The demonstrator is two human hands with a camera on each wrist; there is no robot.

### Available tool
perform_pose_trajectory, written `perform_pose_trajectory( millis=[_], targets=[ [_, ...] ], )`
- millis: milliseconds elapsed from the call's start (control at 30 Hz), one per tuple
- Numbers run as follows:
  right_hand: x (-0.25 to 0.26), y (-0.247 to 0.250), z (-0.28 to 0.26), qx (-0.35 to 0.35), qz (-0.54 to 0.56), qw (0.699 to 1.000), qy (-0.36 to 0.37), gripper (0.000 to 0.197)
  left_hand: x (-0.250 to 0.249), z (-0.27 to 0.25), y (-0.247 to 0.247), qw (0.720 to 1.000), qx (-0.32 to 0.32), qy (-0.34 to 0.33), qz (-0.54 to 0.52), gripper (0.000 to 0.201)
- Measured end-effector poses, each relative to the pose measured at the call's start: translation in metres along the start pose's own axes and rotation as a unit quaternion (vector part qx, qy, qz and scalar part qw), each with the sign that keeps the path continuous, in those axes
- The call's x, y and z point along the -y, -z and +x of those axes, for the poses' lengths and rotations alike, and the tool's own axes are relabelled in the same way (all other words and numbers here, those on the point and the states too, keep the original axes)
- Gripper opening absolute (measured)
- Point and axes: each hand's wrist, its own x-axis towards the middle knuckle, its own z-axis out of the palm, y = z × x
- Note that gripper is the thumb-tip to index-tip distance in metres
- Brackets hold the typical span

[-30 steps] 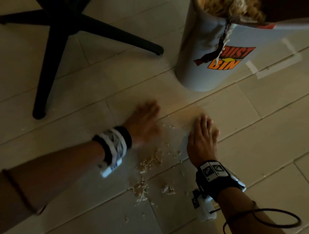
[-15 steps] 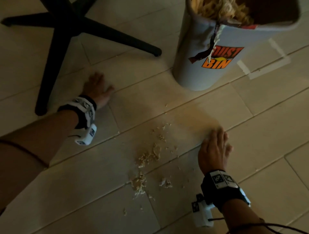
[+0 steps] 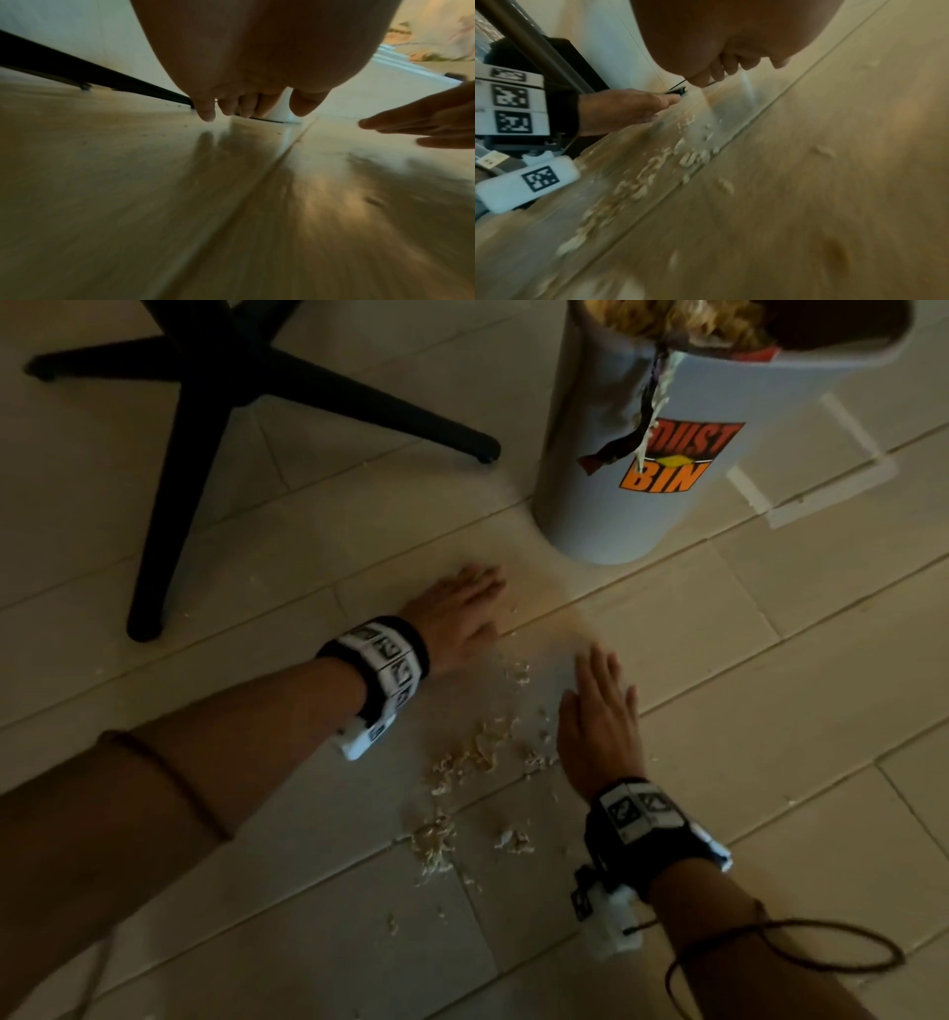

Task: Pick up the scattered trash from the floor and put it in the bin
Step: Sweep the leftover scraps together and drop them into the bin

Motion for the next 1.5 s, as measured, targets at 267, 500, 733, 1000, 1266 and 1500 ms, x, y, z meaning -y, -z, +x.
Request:
perform_pose_trajectory(
  millis=[267, 500, 733, 1000, 1266, 1500],
  targets=[
    [0.002, -0.007, -0.001, 0.092, -0.129, 0.984, 0.08, 0.063, -0.048, -0.033, -0.049, 0.997, 0.014, -0.035, 0.074, 0.063],
    [0.0, -0.02, -0.041, 0.123, -0.12, 0.966, 0.191, 0.067, -0.027, -0.132, -0.072, 0.996, 0.026, -0.08, 0.028, 0.064],
    [0.031, -0.005, -0.003, 0.129, -0.104, 0.981, 0.1, 0.057, 0.019, -0.14, -0.058, 0.961, -0.019, 0.262, -0.092, 0.064],
    [0.034, -0.041, -0.06, 0.199, -0.148, 0.94, 0.234, 0.078, -0.09, -0.169, -0.118, 0.983, -0.017, 0.14, -0.116, 0.08],
    [0.01, -0.012, -0.051, 0.0, -0.028, 0.999, 0.025, 0.051, -0.047, -0.236, -0.123, 0.856, -0.17, 0.448, -0.195, 0.062],
    [-0.03, -0.043, -0.111, 0.043, -0.082, 0.996, 0.012, 0.059, -0.14, -0.257, -0.173, 0.729, -0.148, 0.599, -0.296, 0.068]
  ],
)
